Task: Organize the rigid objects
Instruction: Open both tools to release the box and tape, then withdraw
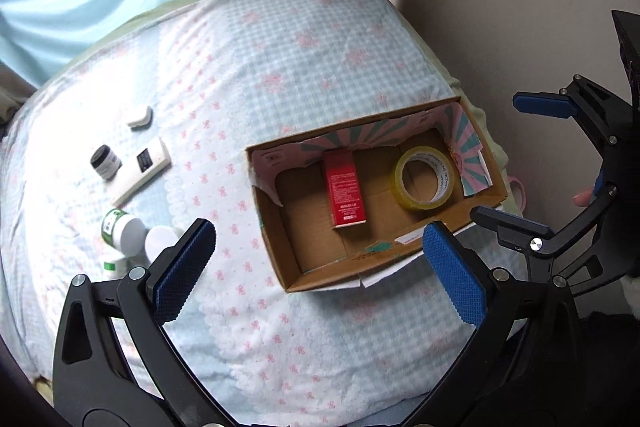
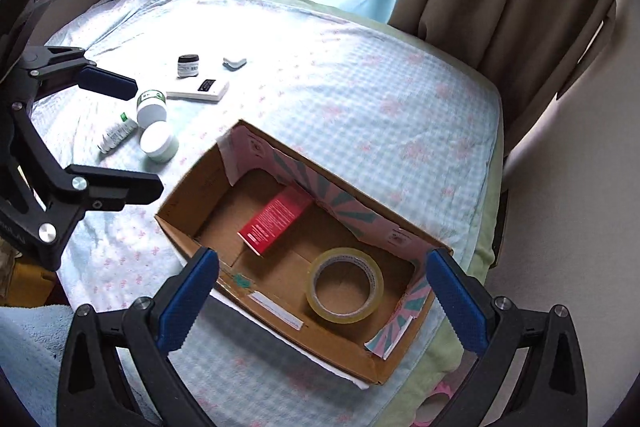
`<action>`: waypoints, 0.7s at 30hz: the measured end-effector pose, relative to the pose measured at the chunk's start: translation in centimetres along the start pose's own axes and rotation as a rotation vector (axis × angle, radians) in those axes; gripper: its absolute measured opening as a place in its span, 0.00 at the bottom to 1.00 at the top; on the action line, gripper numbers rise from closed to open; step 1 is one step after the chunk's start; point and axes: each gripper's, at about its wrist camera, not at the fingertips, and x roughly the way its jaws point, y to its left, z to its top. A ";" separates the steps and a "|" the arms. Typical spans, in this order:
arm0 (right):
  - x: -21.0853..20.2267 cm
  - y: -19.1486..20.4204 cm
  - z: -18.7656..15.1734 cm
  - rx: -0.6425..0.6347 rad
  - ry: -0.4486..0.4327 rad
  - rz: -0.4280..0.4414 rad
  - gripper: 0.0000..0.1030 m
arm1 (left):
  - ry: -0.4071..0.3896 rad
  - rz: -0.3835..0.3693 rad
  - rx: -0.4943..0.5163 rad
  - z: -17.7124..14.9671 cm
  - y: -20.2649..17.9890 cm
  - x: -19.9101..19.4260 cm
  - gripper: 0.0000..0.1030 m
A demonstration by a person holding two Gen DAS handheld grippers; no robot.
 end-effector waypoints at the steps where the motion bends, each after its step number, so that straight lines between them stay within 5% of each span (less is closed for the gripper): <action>1: -0.4 0.7 0.4 -0.001 -0.006 0.011 1.00 | -0.008 0.007 -0.011 -0.6 0.6 -1.0 1.00; 10: -3.0 8.9 4.5 -0.010 -0.048 0.084 1.00 | -0.078 0.120 -0.148 -7.4 8.9 -7.7 1.00; 21: -2.8 18.8 9.5 0.104 -0.066 0.108 1.00 | -0.097 0.145 -0.253 -16.2 21.8 -10.6 1.00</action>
